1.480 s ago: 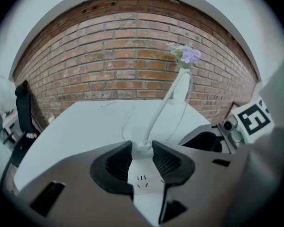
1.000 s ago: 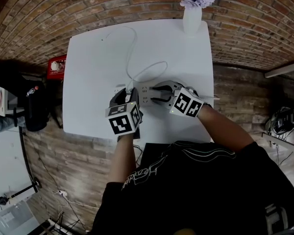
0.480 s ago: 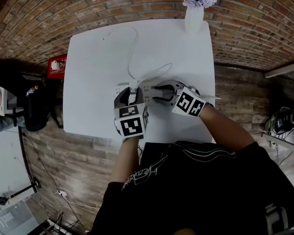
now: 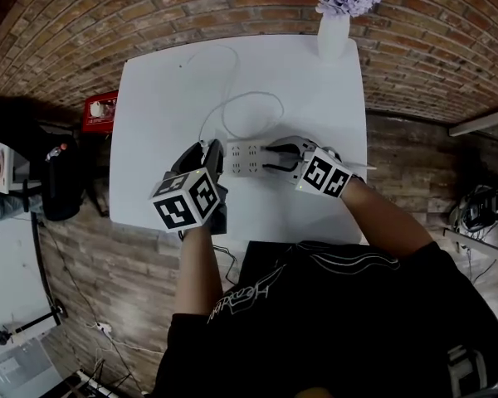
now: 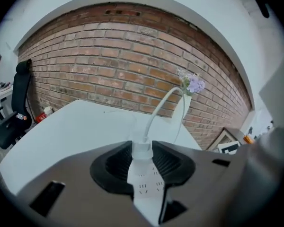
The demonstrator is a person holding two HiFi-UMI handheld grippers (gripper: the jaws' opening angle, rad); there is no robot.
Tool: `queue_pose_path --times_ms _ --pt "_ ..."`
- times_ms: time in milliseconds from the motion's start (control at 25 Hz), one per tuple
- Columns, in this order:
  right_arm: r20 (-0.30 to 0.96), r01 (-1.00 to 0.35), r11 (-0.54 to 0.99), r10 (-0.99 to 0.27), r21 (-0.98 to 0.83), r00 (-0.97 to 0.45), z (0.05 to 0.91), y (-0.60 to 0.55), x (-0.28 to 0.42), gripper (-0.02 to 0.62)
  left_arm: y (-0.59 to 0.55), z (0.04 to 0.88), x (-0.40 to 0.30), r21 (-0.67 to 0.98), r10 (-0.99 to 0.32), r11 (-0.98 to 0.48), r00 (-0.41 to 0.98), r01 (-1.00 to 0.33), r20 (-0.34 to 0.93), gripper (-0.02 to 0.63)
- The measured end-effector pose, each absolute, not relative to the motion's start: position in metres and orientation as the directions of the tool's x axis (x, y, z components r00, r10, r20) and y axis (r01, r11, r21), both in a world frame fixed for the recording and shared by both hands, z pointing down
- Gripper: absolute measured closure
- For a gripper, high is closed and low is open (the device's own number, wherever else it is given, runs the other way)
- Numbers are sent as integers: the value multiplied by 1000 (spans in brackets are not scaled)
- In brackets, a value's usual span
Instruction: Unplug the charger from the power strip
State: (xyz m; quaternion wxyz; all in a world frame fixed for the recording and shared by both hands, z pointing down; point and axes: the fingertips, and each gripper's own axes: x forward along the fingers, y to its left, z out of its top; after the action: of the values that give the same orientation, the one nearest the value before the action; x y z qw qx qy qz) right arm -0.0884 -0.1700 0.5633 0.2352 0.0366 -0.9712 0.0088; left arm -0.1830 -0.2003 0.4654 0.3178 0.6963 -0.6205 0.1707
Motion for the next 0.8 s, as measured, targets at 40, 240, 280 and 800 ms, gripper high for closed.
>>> queue_pose_path --times_ms 40,240,280,800 --pt "457 -77 997 -68 -1 -887 563 -170 -88 459 -198 464 -181 251 -756 -32 187 -968 627 475" --pt "462 -98 994 -69 -39 -884 563 -172 -88 459 -178 469 -170 426 -757 -11 286 -905 588 476" --pt "450 -113 992 -74 -62 -890 560 -172 -87 451 -173 469 -169 448 -759 -6 296 -894 580 476" --pt "212 -306 895 -247 -323 -946 438 -133 -33 559 -124 433 -150 650 -788 -75 444 -756 426 482"
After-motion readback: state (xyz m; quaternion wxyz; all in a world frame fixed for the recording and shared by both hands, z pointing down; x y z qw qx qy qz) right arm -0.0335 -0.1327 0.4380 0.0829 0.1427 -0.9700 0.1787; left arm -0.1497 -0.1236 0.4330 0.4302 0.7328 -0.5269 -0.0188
